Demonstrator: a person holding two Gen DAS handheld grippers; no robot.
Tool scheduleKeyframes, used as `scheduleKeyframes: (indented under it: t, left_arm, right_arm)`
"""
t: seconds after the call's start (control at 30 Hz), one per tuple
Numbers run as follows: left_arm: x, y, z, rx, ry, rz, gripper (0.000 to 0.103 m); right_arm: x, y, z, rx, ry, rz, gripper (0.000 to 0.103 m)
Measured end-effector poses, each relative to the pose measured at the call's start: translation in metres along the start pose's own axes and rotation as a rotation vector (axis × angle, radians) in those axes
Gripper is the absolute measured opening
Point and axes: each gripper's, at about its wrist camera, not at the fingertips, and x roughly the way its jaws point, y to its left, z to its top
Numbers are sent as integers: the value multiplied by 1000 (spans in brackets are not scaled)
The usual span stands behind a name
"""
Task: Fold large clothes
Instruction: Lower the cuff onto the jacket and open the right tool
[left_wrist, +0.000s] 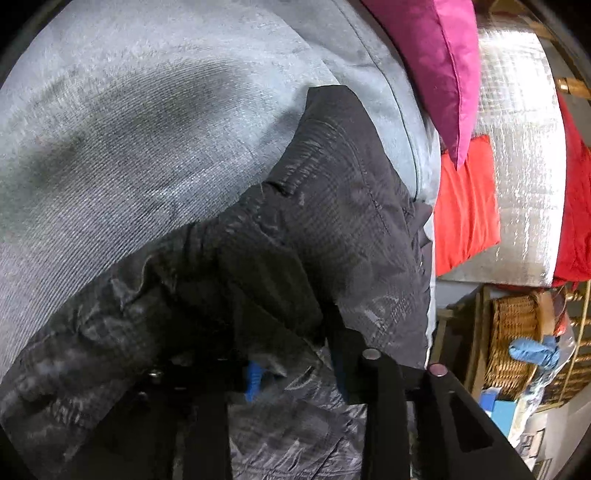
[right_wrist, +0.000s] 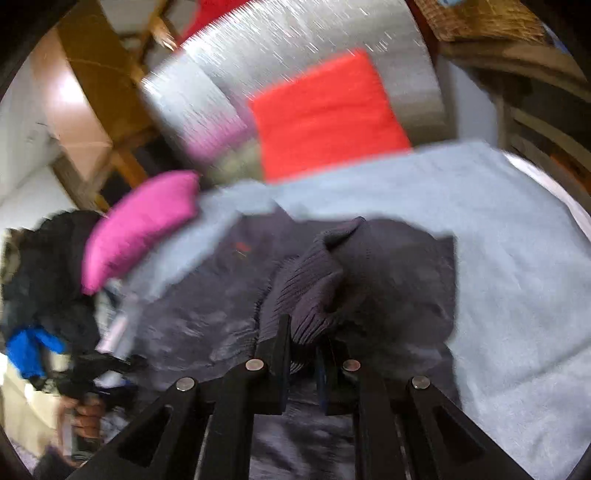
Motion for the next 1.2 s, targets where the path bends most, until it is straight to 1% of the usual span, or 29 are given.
scheduleKeyframes:
  t: [0.03,0.07,0.1,0.13,0.17,0.2,0.23,0.27,0.33,0.4,0.43,0.5,0.53,0.57,0.6,0.67,0.73,0.83,0.87,0.93,0.97,1.0,1.03,1.1,1.2]
  left_arm:
    - [-5,-4,-3,17,-3,21,49]
    - [-11,-9,-6,40,-11,51,57]
    - [-19,-12,-9,63,-27,78,73]
    - [-31,-16,-12,95,-56,105,78]
    - [-38,-18,-15,120,-70,113,78]
    - [-47,-20,-17,148,-82,115,78]
    - [-57,-21,-19,174,-99,119,78]
    - [-72,-22,-21,198,-133,128,78]
    - [-96,-24,-23,230,-217,143,78]
    - [-108,-30,-15,263,-310,178,78]
    - [-115,-37,-14,297,-367,209,78]
    - [-115,-51,-14,369,-428,256,78]
    - [-111,-57,-17,408,-443,273,78]
    - [-101,-70,-21,479,-454,303,78]
    - [-94,-76,-24,520,-455,320,78]
    - [-71,-90,-39,639,-463,360,78]
    - [-53,-98,-48,709,-469,407,78]
    - [-24,-104,-51,764,-447,464,78]
    - [-16,-104,-53,779,-439,484,78]
    - [5,-99,-53,807,-423,549,78]
    - [16,-96,-51,813,-407,583,78]
    - [25,-89,-50,817,-386,615,78]
    - [32,-83,-48,824,-373,631,81]
    - [34,-74,-53,870,-410,629,83]
    - [36,-72,-55,892,-423,638,84]
  right_arm:
    - [18,-12,-7,43,71,-23,15]
    - [30,-19,-12,69,112,-27,15]
    - [35,-23,-16,82,123,-23,16]
    - [33,-24,-18,90,106,-16,18]
    - [28,-23,-18,96,91,-10,29]
    - [25,-23,-18,101,84,-3,64]
    - [20,-21,-17,104,80,10,81]
    - [14,-19,-15,99,63,11,86]
    - [2,-17,-12,77,47,-5,86]
    - [-12,-19,-10,89,26,-27,86]
    - [-24,-21,-9,100,-5,-54,86]
    - [-45,-23,-9,111,-62,-100,86]
    - [-55,-20,-6,106,-99,-116,86]
    - [-61,-14,-2,89,-123,-111,86]
    - [-63,-6,2,69,-131,-98,86]
    - [-59,14,9,4,-126,-63,86]
    - [-41,41,12,-89,-106,-43,86]
    - [-5,62,8,-154,-61,-79,86]
    - [13,65,5,-187,-35,-117,86]
    - [36,65,-4,-233,-1,-199,86]
    - [47,59,-11,-248,37,-233,86]
    - [52,51,-17,-252,66,-257,86]
    - [62,44,-24,-256,89,-271,86]
    - [63,39,-34,-282,69,-278,86]
    - [61,37,-37,-281,68,-284,87]
